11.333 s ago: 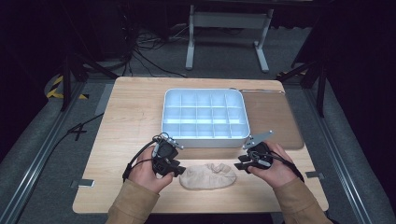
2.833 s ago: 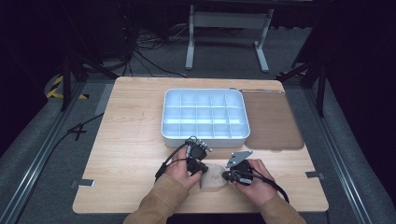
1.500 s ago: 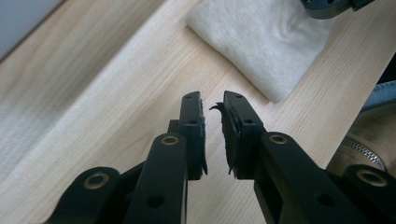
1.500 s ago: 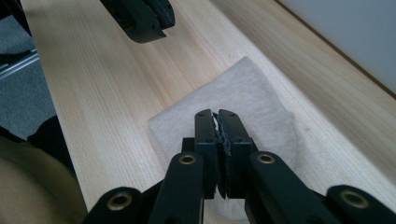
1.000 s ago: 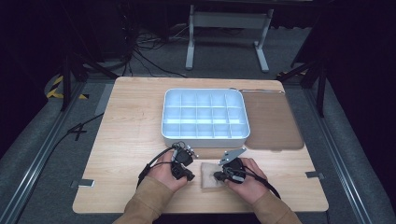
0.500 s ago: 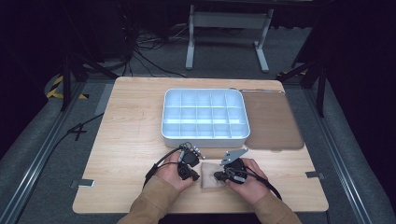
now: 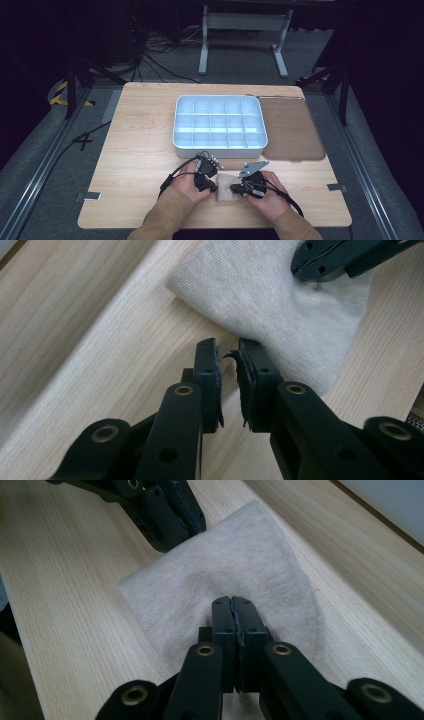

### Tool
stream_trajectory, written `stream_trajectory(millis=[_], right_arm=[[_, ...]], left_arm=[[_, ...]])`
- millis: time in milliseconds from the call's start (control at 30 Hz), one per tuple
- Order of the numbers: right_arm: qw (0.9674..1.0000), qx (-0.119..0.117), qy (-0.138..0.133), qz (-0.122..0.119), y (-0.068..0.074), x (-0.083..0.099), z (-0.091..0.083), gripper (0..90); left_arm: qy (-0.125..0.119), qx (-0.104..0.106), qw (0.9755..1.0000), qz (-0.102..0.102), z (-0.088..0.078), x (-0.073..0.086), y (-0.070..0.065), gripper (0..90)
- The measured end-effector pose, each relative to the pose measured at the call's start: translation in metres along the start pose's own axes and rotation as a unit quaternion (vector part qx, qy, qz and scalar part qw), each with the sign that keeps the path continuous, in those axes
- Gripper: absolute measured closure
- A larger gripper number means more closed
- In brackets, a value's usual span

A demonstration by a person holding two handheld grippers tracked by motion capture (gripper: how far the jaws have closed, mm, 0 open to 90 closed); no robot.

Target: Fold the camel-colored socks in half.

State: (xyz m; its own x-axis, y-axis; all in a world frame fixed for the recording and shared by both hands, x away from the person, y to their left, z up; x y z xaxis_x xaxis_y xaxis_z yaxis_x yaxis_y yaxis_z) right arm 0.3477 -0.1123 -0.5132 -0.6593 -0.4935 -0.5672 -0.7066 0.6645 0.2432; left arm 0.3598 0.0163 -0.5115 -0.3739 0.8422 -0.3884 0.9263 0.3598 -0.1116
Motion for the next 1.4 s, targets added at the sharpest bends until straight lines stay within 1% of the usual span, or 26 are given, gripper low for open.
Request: stream_trajectory(millis=[67,100,133,233,267,333,400,567,667,833,967,1000,1033,1067,1133,1167,1200,1267,1333,1400], right_arm=[[1.0,0.0,-0.003,0.003,-0.001,0.001,-0.001,89.7],[1.0,0.0,-0.003,0.005,-0.002,0.002,-0.001,89.7],[1.0,-0.001,-0.005,0.004,-0.002,0.002,-0.001,89.7],[1.0,-0.002,-0.008,0.003,-0.002,0.003,-0.001,89.7],[1.0,-0.002,-0.008,0.003,-0.002,0.003,-0.001,89.7],[1.0,-0.001,-0.009,0.002,-0.002,0.003,-0.002,89.7],[1.0,-0.001,-0.01,0.0,-0.002,0.003,-0.002,89.7],[0.9999,-0.002,-0.011,-0.004,-0.002,0.003,-0.002,89.7],[0.9999,-0.001,-0.012,-0.005,-0.002,0.003,-0.002,89.7],[0.9996,0.004,-0.016,-0.025,0.0,0.003,-0.001,89.5],[0.9995,0.002,-0.016,-0.026,0.0,0.003,-0.001,89.5],[0.9995,0.002,-0.016,-0.027,0.001,0.003,-0.001,89.6],[0.9995,0.003,-0.017,-0.028,0.001,0.003,-0.001,89.5],[0.9994,0.0,-0.018,-0.03,0.001,0.003,-0.001,89.5],[0.9994,-0.002,-0.018,-0.03,0.003,0.003,0.0,89.4],[0.9993,-0.004,-0.019,-0.032,0.004,0.002,0.0,89.2],[0.9993,-0.004,-0.019,-0.032,0.004,0.002,0.0,89.2],[0.9989,-0.012,-0.027,-0.037,0.004,0.001,-0.001,83.7],[0.9986,-0.018,-0.037,-0.031,0.002,-0.001,-0.007,82.0],[0.9984,-0.017,-0.046,-0.027,0.0,-0.002,-0.015,81.4]], left_arm=[[-0.001,0.0,1.0,0.001,0.0,-0.002,-0.001,79.8],[0.003,-0.001,1.0,0.004,-0.001,-0.003,-0.001,79.9],[0.0,-0.003,0.9999,0.01,-0.002,-0.005,-0.002,79.9],[-0.011,-0.007,0.9998,0.015,-0.004,-0.01,-0.005,80.1],[-0.011,-0.007,0.9998,0.015,-0.004,-0.01,-0.005,80.2],[-0.014,-0.008,0.9996,0.023,-0.006,-0.012,-0.006,80.3],[-0.016,-0.013,0.9995,0.024,-0.007,-0.014,-0.008,80.0],[-0.023,-0.014,0.9992,0.03,-0.009,-0.018,-0.01,80.1],[-0.027,-0.016,0.9988,0.038,-0.01,-0.021,-0.013,80.1],[-0.031,-0.013,0.998,0.054,-0.009,-0.027,-0.02,80.7],[-0.028,-0.019,0.9978,0.057,-0.007,-0.029,-0.022,81.2],[-0.023,-0.023,0.9978,0.058,-0.008,-0.029,-0.022,81.2],[-0.025,-0.019,0.9977,0.06,-0.008,-0.029,-0.023,81.3],[-0.027,-0.021,0.9978,0.057,-0.008,-0.029,-0.023,81.4],[-0.027,-0.026,0.9974,0.061,-0.008,-0.029,-0.021,81.4],[-0.022,-0.02,0.998,0.056,-0.01,-0.027,-0.022,81.4],[-0.022,-0.02,0.998,0.056,-0.01,-0.027,-0.022,81.4],[-0.028,-0.022,0.9983,0.045,-0.012,-0.025,-0.02,81.5],[-0.032,-0.02,0.9986,0.037,-0.015,-0.024,-0.018,81.3],[-0.03,-0.02,0.9986,0.038,-0.016,-0.023,-0.017,81.2]])
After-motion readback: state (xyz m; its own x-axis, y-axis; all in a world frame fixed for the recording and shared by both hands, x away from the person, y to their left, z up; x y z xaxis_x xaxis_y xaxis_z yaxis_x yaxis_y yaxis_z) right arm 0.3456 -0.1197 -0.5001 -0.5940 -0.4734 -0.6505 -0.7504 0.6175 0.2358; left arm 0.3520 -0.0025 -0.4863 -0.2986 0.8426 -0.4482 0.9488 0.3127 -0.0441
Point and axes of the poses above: each handheld gripper's, and its own axes: z roughly forward along the jaws, x roughly out of its underside, y roughly to its left, the point moved 7 cm from there along z, roughly forward along the jaws, and after that the axes turned 14 degrees about z, right-handed, at the moved point
